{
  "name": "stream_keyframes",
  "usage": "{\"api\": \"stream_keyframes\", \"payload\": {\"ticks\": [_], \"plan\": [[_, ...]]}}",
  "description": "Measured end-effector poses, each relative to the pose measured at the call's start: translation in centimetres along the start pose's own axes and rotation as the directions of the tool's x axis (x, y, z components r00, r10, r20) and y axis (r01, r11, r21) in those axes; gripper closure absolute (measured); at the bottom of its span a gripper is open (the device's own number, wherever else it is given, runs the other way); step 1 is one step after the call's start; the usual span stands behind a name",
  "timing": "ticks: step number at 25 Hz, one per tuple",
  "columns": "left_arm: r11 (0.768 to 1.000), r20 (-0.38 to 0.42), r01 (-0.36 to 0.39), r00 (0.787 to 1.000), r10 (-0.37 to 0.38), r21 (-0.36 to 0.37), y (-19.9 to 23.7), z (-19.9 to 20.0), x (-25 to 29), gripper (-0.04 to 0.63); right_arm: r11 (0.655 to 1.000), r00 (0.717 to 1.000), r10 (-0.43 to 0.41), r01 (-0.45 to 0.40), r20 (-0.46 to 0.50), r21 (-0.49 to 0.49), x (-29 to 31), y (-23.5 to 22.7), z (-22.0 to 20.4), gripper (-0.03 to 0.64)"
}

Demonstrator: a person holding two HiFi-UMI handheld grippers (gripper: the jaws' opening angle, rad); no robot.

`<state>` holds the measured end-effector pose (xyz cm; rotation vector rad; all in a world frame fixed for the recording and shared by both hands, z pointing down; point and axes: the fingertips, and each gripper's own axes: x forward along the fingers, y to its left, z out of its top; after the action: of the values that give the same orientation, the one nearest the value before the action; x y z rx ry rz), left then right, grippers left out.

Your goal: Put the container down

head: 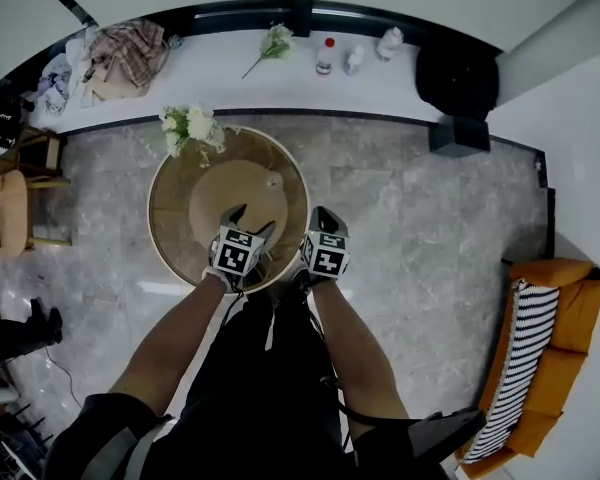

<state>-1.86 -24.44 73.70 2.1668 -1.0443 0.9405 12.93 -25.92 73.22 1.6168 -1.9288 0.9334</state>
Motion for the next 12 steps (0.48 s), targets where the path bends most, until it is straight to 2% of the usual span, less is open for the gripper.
{"api": "stream_keyframes", "payload": {"ticks": [5, 9, 12], "plan": [[0.999, 0.109, 0.002, 0.994, 0.003, -0.044, 0.2, 3.5, -2.8, 0.262, 0.999, 0.999, 0.026, -0.024, 0.037, -0.041, -2.1, 1.9, 2.7, 0.615], [0.989, 0.187, -0.017, 0.981, 0.045, -0.147, 0.6, 5.3, -5.7, 0.369, 0.997, 0.994, 0.067, -0.063, 0.089, -0.047, -4.0, 3.8, 5.1, 0.615], [0.986, 0.230, -0.026, 0.971, 0.064, -0.164, 0.4, 7.0, -7.8, 0.430, 0.994, 0.986, 0.102, -0.097, 0.133, -0.040, -5.5, 5.3, 7.2, 0.615]]}}
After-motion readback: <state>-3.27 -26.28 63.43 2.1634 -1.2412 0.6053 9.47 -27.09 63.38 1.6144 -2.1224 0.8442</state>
